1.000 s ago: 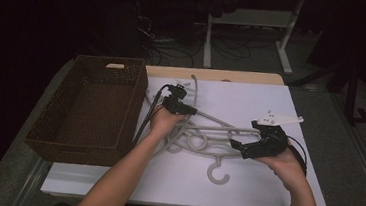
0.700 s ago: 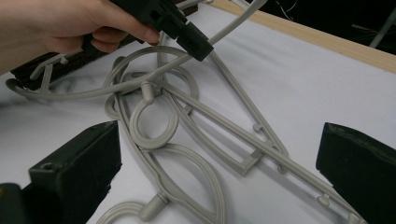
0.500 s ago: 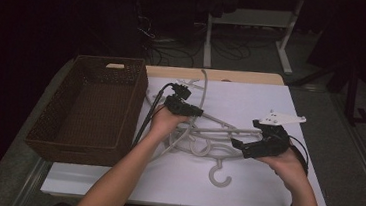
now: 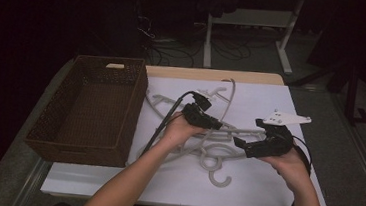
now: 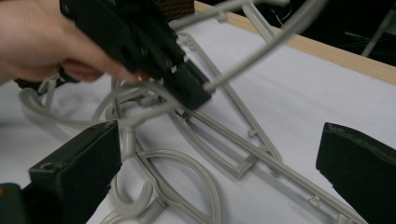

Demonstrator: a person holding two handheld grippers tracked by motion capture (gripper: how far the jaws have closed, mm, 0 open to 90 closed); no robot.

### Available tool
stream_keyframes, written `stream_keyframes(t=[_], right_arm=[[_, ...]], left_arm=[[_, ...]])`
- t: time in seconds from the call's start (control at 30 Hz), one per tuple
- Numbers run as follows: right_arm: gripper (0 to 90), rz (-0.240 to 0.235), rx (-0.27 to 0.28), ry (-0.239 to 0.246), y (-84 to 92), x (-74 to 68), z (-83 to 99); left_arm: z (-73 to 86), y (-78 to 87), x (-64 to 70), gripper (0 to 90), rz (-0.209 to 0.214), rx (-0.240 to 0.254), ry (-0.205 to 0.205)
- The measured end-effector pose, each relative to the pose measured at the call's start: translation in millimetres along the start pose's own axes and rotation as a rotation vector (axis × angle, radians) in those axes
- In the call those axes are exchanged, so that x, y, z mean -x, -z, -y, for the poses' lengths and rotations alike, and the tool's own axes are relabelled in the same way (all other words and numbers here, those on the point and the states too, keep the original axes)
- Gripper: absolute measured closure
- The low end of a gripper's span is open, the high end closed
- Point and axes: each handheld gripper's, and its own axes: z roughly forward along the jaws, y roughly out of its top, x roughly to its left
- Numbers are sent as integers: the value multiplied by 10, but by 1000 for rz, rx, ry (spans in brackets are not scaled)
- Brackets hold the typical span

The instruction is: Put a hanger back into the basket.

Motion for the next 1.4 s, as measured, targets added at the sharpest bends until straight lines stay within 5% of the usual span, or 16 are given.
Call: stream_keyframes(t=[0.37, 0.6, 1.0, 1.4], right_arm=[[0, 13, 16, -7, 82, 33, 5], [0, 14, 19, -7, 98, 37, 7], [0, 14, 19, -6, 97, 39, 12], [0, 13, 10, -7, 73, 39, 21]], left_arm=[[59, -442, 58, 759, 1, -114, -40], [116, -509, 15, 699, -17, -101, -48], [144, -26, 32, 405, -13, -30, -100], [594, 543, 128, 237, 17, -4, -189]])
